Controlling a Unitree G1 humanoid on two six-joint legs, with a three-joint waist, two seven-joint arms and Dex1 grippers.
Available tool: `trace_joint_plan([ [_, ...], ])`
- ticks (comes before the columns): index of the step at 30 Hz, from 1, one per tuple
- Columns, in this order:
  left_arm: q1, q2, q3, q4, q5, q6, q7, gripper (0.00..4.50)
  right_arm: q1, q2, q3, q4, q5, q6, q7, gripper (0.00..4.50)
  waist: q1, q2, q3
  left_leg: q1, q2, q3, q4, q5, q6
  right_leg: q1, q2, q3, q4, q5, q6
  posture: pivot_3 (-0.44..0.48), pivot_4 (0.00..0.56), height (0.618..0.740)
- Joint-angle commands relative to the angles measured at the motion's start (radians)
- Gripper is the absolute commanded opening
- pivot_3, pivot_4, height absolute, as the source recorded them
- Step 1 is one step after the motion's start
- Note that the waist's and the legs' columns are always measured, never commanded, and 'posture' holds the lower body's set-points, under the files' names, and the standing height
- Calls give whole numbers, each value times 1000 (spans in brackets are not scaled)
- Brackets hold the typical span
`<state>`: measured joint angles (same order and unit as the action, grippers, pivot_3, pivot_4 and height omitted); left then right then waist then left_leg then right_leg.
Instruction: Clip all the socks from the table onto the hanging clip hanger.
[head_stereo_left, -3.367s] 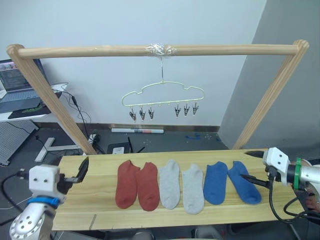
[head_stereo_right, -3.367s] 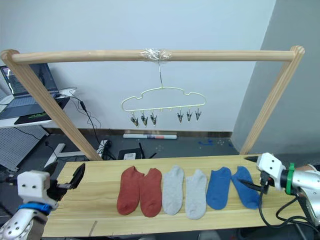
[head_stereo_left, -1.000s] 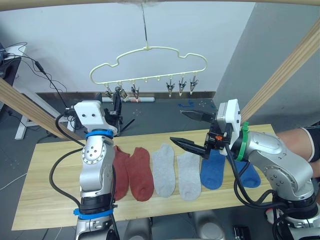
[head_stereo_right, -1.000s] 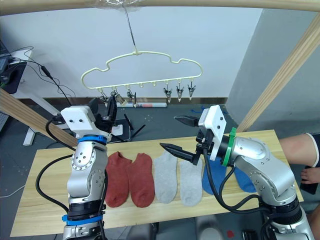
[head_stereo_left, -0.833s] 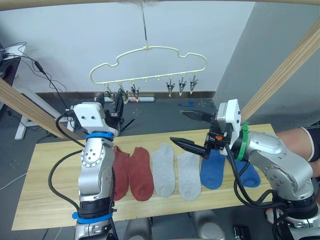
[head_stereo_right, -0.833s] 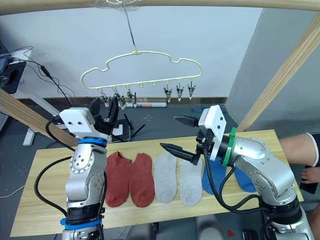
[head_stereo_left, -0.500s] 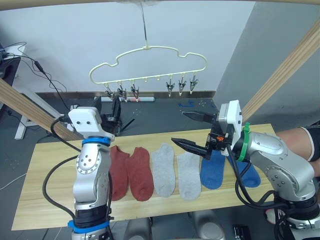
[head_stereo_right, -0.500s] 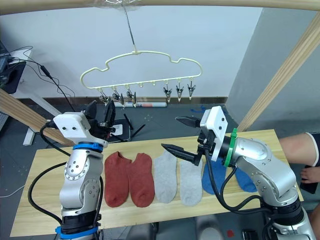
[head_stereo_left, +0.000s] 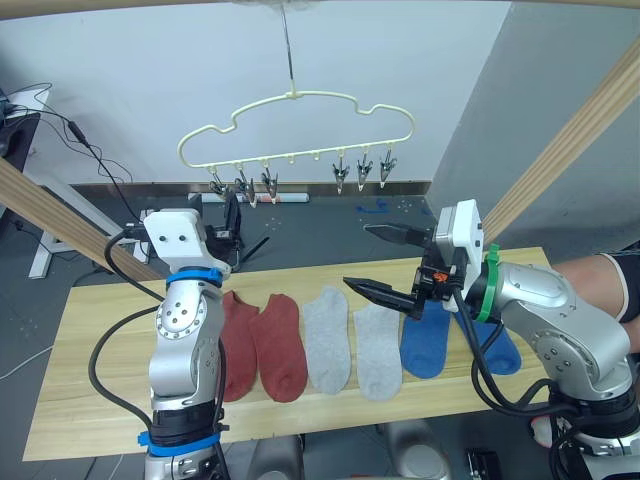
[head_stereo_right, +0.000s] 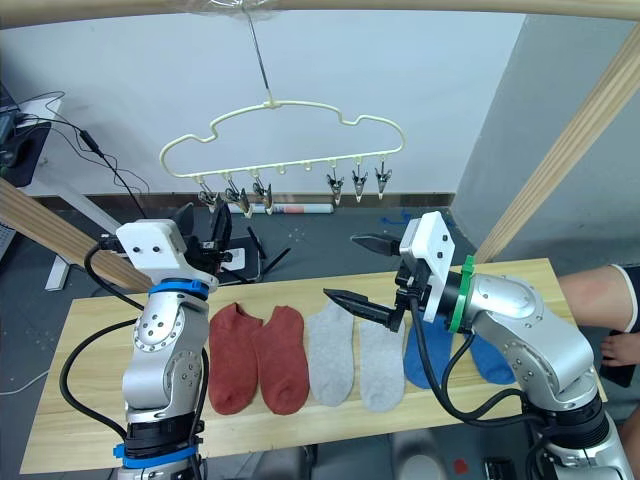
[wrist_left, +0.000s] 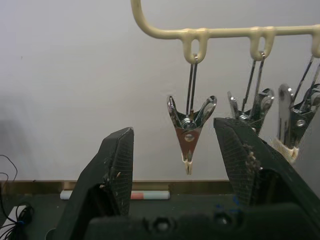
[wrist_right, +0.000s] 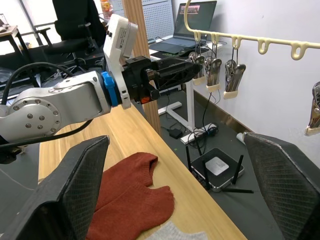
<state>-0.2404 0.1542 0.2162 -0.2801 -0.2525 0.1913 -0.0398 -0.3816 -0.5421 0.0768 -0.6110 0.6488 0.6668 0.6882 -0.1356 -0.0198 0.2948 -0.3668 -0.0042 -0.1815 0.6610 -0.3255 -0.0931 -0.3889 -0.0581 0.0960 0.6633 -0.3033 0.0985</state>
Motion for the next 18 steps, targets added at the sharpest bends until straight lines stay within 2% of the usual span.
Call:
trace_joint_plan([
  [1, -21, 11, 19, -26, -16, -24, -14, 2790, -7, -6, -23, -26, 22, -2, 1, 4500, 0, 0, 0, 0, 0, 0, 0, 0, 0, 0, 0, 0, 0, 0, 0, -199, 311, 740],
  [18, -60, 15, 10, -1, -17, -28, -45, 2790, -12, 1, -25, -31, 42, 11, 0, 4500, 0, 0, 5, 0, 0, 0, 0, 0, 0, 0, 0, 0, 0, 0, 0, -194, 316, 740],
])
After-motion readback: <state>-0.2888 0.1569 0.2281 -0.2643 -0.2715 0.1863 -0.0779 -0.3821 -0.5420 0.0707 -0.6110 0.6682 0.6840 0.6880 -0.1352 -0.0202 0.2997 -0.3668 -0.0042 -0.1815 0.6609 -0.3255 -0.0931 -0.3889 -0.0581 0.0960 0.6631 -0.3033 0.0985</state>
